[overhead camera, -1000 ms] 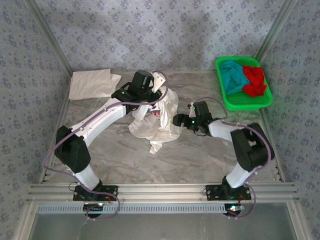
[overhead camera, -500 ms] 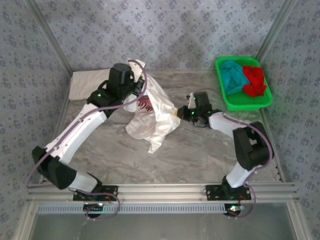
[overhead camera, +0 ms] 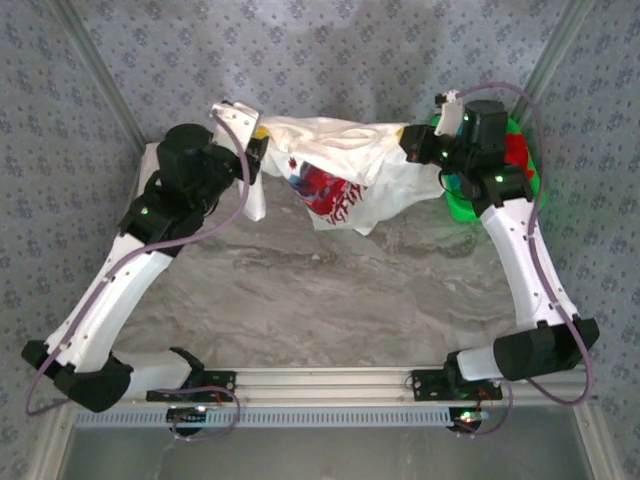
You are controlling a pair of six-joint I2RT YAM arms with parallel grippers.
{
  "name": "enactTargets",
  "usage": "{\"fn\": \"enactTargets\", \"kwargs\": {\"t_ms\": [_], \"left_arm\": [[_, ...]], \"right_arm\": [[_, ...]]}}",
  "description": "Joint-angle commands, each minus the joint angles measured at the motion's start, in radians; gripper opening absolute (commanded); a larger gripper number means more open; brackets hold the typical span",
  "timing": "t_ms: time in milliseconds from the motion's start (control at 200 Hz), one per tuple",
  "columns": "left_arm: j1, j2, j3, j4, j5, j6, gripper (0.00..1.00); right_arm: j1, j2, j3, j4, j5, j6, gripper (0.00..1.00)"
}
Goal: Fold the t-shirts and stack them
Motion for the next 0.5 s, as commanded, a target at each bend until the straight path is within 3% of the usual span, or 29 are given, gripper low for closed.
{"fn": "enactTargets", "kwargs": {"t_ms": [0,35,90,285,325,390,440,495], "left_arm": [[0.005,-0.059,-0.053,0.029,0.034,-0.006,0.24],[0.004,-0.074,-0.078,0.025,0.032,-0.023,0.22],[0.004,-0.1,-0.121,0.013,0.031,-0.053,0.0],[0.007,-0.185,-0.289,-0.015,-0.031,-0.097,0.0],[0.008,-0.186,-0.327,-0.014,0.025,-0.078,0.18],[0.001,-0.166,-0.403,0.013,0.182,-0.045,0.37],[-0.027,-0.127,-0.454,0.061,0.239,-0.04,0.54],[-0.074,-0.069,-0.498,0.119,0.286,-0.02,0.66]], "right_arm": [[0.003,-0.024,-0.004,-0.149,0.022,-0.039,0.0],[0.003,-0.037,-0.017,-0.169,0.024,-0.037,0.0],[0.006,-0.067,-0.037,-0.202,0.051,-0.044,0.0],[0.01,-0.182,-0.167,-0.227,0.126,-0.057,0.0],[0.005,-0.169,-0.183,-0.239,0.133,-0.061,0.0],[0.004,-0.13,-0.219,-0.217,0.129,-0.055,0.0],[0.006,-0.09,-0.246,-0.181,0.109,-0.044,0.0],[0.016,-0.039,-0.263,-0.145,0.079,-0.027,0.0]]}}
